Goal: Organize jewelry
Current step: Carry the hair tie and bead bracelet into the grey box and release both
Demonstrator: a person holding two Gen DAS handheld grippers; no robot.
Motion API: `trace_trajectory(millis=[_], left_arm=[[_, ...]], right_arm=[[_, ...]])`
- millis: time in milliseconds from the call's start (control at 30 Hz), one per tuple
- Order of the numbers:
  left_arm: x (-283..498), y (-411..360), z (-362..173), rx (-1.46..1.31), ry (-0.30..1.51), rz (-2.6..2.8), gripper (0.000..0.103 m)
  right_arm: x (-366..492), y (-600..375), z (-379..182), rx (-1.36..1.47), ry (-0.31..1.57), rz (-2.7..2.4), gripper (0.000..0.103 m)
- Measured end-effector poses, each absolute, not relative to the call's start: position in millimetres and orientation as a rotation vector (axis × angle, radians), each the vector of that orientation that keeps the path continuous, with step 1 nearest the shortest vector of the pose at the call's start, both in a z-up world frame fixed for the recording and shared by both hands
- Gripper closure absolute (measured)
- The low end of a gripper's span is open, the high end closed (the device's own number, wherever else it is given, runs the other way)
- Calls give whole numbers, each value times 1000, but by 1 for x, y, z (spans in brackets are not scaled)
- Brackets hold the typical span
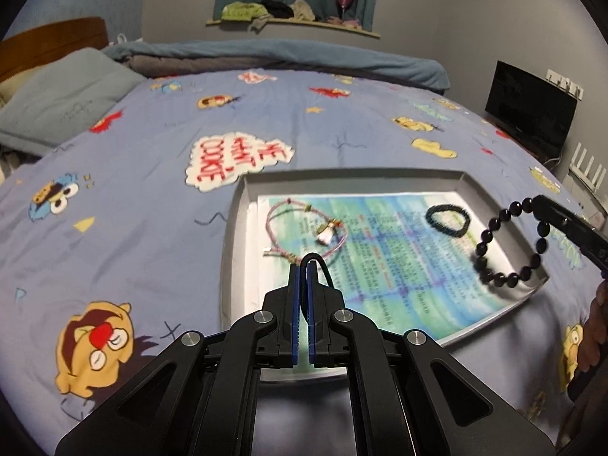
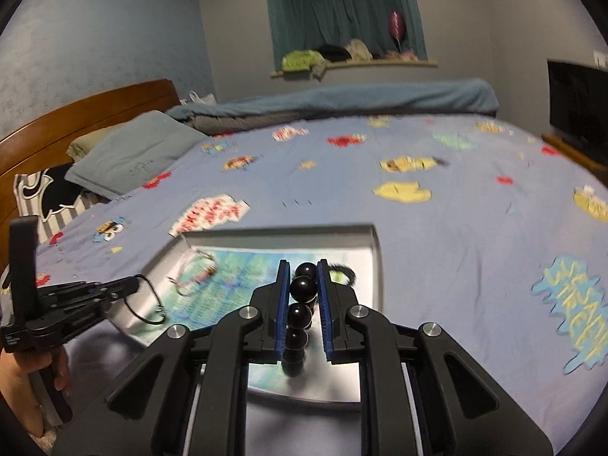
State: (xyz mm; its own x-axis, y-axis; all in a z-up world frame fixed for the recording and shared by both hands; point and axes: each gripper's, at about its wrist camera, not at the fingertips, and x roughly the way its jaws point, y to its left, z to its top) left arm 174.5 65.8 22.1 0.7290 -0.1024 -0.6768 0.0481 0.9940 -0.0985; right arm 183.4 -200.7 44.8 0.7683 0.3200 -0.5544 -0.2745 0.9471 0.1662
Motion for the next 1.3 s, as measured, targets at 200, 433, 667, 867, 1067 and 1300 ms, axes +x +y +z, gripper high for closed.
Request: trace_trajectory(millis=[200, 433, 667, 867, 1067, 1300], left_arm=[[191, 77, 7, -97, 786, -54, 99], [205, 73, -2, -85, 810, -48, 99], [209, 70, -6, -73, 818, -34, 99], [207, 64, -8, -24, 814, -18, 96], [203, 64, -7, -21, 800, -18, 92], [190, 60, 4, -3, 736, -15, 60]], right_arm=[[200, -208, 25, 79, 674, 286, 89], [210, -203, 12, 52, 716, 302, 89], [213, -196, 6, 11, 732, 311, 89], [209, -188, 5, -42, 723, 313, 89], [207, -191, 4, -29, 718, 314, 88], [200, -193, 8, -13, 694, 315, 71]])
